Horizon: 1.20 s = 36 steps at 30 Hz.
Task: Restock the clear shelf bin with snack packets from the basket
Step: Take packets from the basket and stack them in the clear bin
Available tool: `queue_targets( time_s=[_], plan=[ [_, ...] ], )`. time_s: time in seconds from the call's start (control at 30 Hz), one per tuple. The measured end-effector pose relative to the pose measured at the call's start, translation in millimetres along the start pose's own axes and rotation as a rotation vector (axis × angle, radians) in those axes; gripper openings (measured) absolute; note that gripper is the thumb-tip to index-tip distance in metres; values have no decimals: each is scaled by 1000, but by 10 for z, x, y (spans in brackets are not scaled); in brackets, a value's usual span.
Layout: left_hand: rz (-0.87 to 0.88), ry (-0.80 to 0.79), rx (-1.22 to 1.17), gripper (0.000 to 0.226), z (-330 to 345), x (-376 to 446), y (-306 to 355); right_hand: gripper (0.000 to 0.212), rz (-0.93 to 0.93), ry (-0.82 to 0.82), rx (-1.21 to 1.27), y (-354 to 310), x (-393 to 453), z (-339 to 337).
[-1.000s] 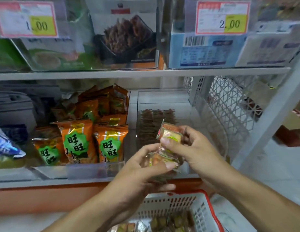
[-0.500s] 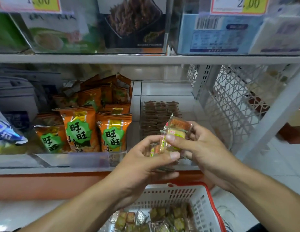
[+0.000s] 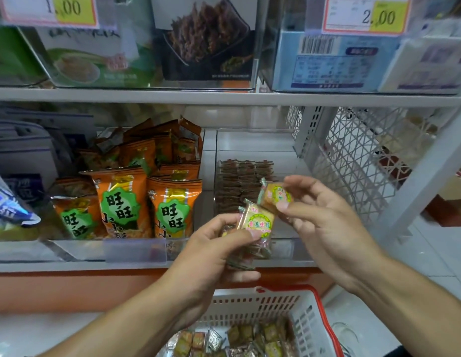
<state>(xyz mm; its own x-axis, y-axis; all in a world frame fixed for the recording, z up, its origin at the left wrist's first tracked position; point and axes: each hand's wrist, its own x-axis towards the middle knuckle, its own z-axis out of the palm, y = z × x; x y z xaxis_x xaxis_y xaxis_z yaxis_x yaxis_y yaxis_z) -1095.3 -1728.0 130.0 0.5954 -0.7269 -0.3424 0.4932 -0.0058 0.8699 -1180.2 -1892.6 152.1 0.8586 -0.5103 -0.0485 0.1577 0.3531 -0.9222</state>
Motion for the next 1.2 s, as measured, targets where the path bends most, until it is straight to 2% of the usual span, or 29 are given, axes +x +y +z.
queue_targets(
  time_s=[0.13, 0.23, 0.33, 0.47, 0.57, 0.63, 0.7, 0.8, 0.9, 1.07, 1.2],
  plan=[
    [58, 29, 13, 44, -36, 12, 0, 50, -157, -76, -291, 33, -43, -11],
    [80, 49, 21, 46, -50, 25, -4, 49, -186, -61, -351, 45, -48, -11],
    [104, 48, 28, 43, -50, 35, -8, 50, -131, -54, -328, 42, -31, -32],
    [158, 60, 43, 43, -44, 33, -3, 63, 144, -120, -301, 64, -52, -10],
    [210, 72, 83, 45, -46, 33, 8, 48, 280, -219, -280, 48, -69, -18],
    [249, 62, 138, 51, -54, 38, 17, 34, 296, -272, -333, 55, -97, -21],
    [262, 38, 153, 56, -63, 35, 24, 31, 323, -259, -286, 80, -129, -6],
    [255, -31, 133, 50, -67, 25, 40, 37, 333, -220, -146, 84, -137, 20],
    [323, -4, 224, 51, -65, 35, 51, 41, 313, -202, -76, 44, -109, 15],
    [316, 25, 127, 39, -68, 44, 76, 38, 264, -174, -96, -5, -97, -12],
    [281, -7, 89, 35, -77, 70, 94, 46, 200, -135, -48, -65, -48, -64]
  ],
)
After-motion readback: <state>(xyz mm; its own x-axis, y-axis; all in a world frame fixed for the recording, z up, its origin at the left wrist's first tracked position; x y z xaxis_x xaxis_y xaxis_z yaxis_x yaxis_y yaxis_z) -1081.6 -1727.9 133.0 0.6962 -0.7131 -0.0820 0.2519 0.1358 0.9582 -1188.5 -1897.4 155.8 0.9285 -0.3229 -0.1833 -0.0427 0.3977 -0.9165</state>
